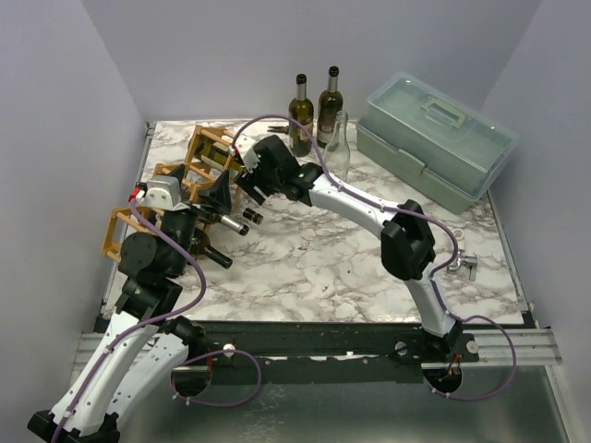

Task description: Put the wine bottle on the wine rack

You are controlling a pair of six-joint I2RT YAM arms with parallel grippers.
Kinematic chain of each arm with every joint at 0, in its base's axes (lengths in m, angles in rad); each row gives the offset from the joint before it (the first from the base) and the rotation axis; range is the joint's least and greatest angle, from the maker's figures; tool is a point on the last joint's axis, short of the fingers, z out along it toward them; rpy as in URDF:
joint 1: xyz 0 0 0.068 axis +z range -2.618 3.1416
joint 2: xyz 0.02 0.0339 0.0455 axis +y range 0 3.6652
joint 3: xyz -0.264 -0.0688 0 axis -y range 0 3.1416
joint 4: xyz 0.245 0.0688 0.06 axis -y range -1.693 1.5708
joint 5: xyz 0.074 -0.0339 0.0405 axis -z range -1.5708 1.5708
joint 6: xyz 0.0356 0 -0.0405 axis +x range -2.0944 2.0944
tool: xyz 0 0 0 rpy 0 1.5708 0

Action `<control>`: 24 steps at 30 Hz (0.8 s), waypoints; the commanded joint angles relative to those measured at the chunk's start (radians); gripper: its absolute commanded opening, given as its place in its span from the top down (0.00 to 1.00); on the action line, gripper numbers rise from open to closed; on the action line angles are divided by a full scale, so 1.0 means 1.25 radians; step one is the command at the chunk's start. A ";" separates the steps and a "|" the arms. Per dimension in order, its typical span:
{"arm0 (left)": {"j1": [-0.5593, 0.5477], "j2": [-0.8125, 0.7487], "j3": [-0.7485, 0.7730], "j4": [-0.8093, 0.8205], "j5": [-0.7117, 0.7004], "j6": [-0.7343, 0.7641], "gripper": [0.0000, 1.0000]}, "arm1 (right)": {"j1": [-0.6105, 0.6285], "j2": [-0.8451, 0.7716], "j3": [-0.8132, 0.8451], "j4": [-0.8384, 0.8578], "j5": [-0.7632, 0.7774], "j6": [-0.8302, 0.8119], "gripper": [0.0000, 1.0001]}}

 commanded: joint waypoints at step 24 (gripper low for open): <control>0.006 0.002 -0.007 0.015 -0.013 -0.011 0.02 | -0.040 -0.093 0.084 0.213 0.473 0.130 0.01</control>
